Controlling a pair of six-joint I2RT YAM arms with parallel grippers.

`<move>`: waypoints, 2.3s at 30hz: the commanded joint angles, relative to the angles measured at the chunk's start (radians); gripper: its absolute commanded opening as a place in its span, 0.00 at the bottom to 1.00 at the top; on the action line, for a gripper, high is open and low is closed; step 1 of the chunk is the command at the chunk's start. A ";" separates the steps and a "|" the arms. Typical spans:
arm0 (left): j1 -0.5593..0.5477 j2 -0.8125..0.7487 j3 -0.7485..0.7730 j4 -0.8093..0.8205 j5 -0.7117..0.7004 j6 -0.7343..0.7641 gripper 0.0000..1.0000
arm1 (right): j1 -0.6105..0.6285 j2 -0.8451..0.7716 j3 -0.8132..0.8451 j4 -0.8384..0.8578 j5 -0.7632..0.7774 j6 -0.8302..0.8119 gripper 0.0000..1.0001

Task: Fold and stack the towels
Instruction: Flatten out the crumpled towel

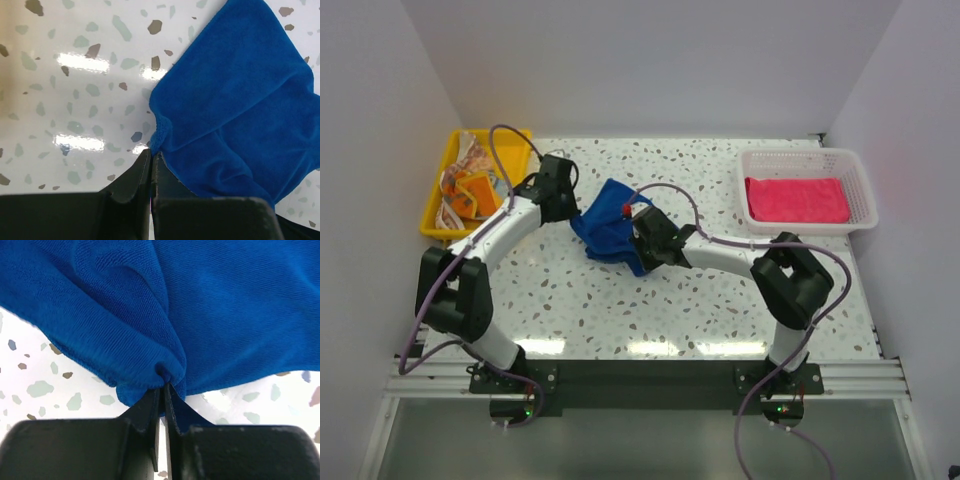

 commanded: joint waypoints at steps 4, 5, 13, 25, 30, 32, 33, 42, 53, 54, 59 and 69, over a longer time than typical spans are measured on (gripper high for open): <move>-0.030 0.061 0.056 0.059 0.063 -0.036 0.00 | -0.012 0.018 0.004 0.062 -0.029 0.064 0.22; -0.033 0.068 0.064 0.057 0.064 -0.034 0.00 | -0.012 0.017 0.007 0.062 -0.024 0.062 0.30; -0.042 0.094 0.101 0.053 0.060 -0.034 0.00 | -0.011 0.033 0.064 0.037 0.036 0.041 0.40; -0.042 0.089 0.116 0.025 0.004 -0.011 0.00 | -0.014 0.015 0.070 -0.004 0.197 -0.024 0.38; -0.042 0.089 0.115 0.022 0.004 -0.008 0.00 | -0.029 0.012 0.075 -0.003 0.183 -0.036 0.32; -0.042 0.089 0.113 0.020 0.002 -0.006 0.00 | -0.040 0.008 0.073 -0.003 0.178 -0.036 0.32; -0.042 0.088 0.113 0.019 0.001 -0.005 0.00 | -0.043 0.001 0.068 -0.003 0.174 -0.039 0.31; -0.042 0.085 0.122 0.016 -0.013 0.001 0.00 | -0.054 -0.031 0.084 -0.026 0.158 -0.074 0.02; -0.011 0.080 0.364 -0.061 -0.091 0.024 0.00 | -0.126 -0.172 0.284 -0.202 0.186 -0.241 0.00; -0.007 0.084 0.395 -0.070 -0.098 0.030 0.00 | -0.132 -0.177 0.309 -0.217 0.187 -0.283 0.00; 0.013 0.123 0.651 -0.147 -0.131 0.043 0.00 | -0.161 -0.203 0.484 -0.294 0.221 -0.378 0.00; 0.013 -0.191 0.675 -0.131 -0.163 0.104 0.00 | -0.163 -0.399 0.700 -0.542 -0.099 -0.531 0.00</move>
